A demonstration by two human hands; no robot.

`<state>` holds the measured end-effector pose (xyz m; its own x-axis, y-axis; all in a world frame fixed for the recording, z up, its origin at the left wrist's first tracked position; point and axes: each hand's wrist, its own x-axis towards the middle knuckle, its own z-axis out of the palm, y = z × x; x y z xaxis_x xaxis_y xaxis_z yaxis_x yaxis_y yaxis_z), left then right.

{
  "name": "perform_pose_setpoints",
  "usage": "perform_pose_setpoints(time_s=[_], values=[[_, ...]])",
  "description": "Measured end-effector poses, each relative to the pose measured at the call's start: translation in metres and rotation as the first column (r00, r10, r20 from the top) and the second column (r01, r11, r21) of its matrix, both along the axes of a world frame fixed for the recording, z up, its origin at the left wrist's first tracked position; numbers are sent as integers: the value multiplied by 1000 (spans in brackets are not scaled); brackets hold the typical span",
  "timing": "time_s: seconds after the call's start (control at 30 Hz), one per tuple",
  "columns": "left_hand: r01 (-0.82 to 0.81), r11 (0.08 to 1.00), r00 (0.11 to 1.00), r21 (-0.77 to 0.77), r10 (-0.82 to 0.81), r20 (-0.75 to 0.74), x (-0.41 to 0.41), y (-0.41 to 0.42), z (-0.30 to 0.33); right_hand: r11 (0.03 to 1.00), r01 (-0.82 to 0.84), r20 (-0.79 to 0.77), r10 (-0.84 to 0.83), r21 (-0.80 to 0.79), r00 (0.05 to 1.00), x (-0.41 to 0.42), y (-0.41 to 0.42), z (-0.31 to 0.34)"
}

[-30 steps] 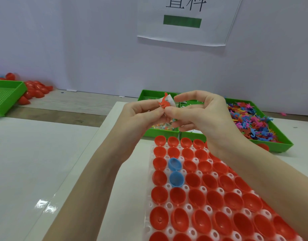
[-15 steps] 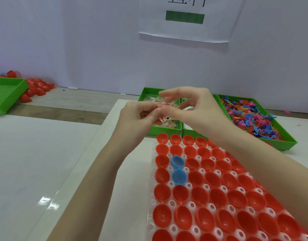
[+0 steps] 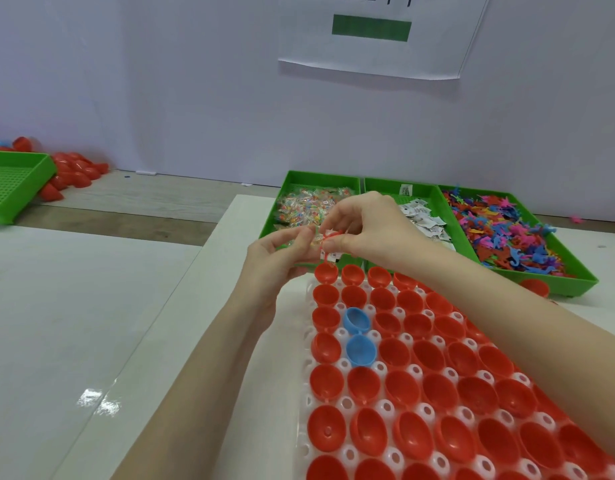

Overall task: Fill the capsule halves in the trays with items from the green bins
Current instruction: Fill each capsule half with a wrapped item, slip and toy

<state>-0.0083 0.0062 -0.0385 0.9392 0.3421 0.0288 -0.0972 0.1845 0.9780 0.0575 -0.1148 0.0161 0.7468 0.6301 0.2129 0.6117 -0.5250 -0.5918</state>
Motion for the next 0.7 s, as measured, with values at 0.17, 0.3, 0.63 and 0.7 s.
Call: perform_pose_setpoints(time_s=[0.17, 0.3, 0.63, 0.7], values=[[-76, 956, 995, 283, 91, -42, 3, 5, -9, 997, 51, 0, -51, -62, 999, 8, 1, -15], [20, 871, 987, 491, 61, -147, 3, 3, -19, 997, 62, -90, -65, -35, 994, 8, -2, -24], [141, 913, 982, 383, -80, -169, 1, -2, -24, 980, -37, 45, 47, -197, 998, 6, 0, -28], [142, 913, 983, 382, -84, -163, 1, -2, -24, 977, -68, 80, 86, -200, 993, 6, 1, -27]])
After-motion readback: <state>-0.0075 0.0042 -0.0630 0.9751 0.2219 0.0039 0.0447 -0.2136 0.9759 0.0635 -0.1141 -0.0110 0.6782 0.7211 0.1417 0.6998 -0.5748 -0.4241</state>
